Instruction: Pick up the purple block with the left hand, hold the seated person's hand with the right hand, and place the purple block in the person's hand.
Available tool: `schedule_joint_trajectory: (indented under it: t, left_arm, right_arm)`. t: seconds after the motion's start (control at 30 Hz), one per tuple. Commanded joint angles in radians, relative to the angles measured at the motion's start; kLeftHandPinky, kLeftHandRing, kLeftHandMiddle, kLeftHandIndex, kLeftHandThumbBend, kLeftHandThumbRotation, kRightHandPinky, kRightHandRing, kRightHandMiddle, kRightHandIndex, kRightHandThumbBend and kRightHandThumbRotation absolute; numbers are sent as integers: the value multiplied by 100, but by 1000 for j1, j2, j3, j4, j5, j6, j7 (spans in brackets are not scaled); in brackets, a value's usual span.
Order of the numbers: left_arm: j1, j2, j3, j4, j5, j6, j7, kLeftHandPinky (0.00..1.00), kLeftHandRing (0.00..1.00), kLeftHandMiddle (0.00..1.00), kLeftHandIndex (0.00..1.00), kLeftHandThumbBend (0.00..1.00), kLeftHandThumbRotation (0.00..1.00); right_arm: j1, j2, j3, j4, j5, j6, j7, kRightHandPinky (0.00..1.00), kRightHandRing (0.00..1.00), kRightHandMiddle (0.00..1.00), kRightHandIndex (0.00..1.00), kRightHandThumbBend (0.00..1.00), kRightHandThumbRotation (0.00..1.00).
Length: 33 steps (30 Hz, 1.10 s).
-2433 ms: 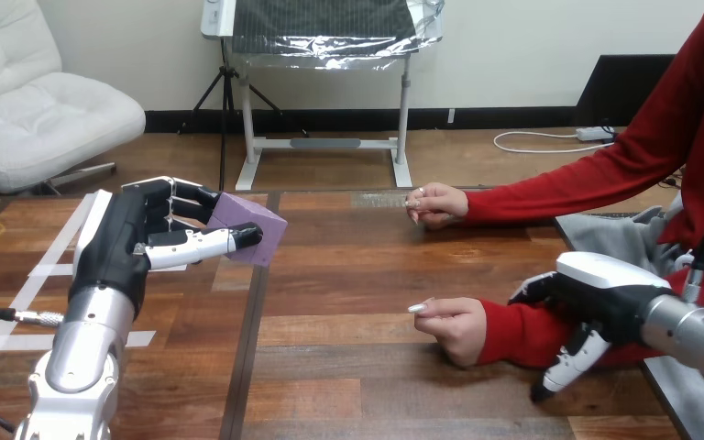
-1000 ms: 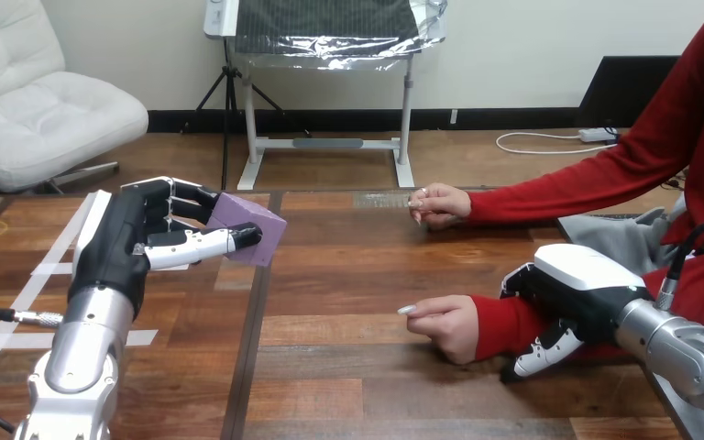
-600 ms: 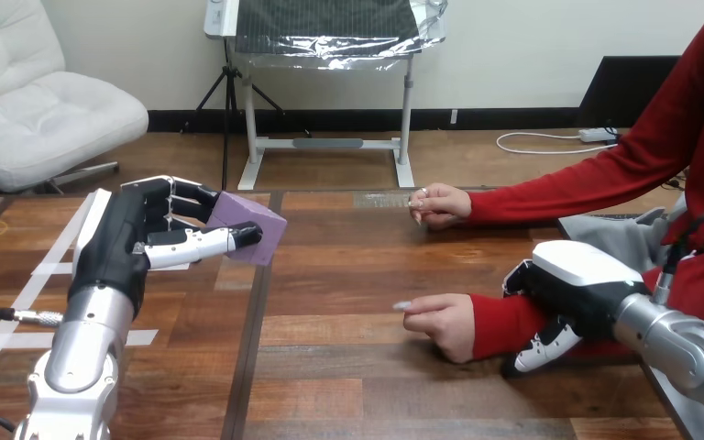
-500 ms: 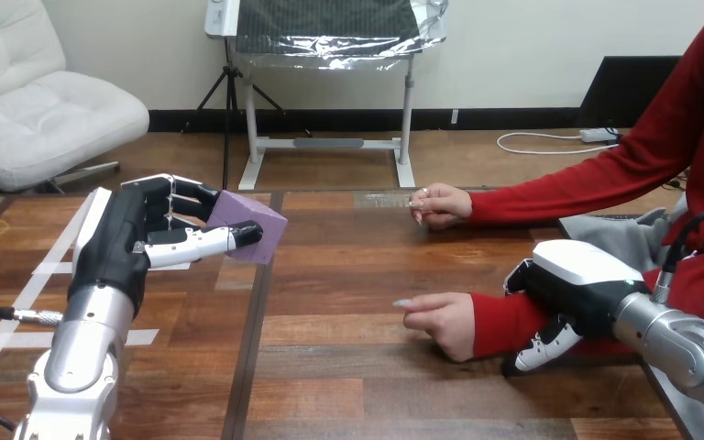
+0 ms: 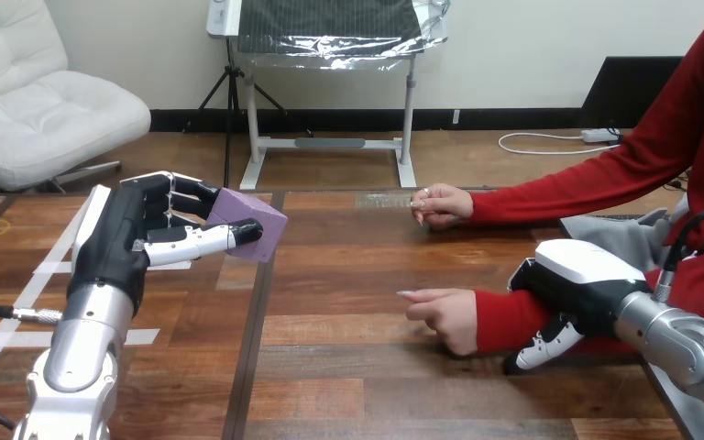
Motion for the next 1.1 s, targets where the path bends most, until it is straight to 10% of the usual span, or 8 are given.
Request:
schedule_joint_trajectory:
  t: [0.0, 1.07]
  left_arm:
    - [-32, -1, 15, -43, -9, -32, -3, 34, 39, 42, 42, 51, 0]
    - [-59, -25, 18, -7, -27, -9, 9, 35, 39, 42, 41, 51, 0]
  right_arm:
    - [-44, 0, -8, 22, 18, 3, 2, 19, 25, 33, 34, 87, 19]
    - [-43, -14, -54, -26, 115, -1, 33, 29, 31, 35, 34, 85, 15]
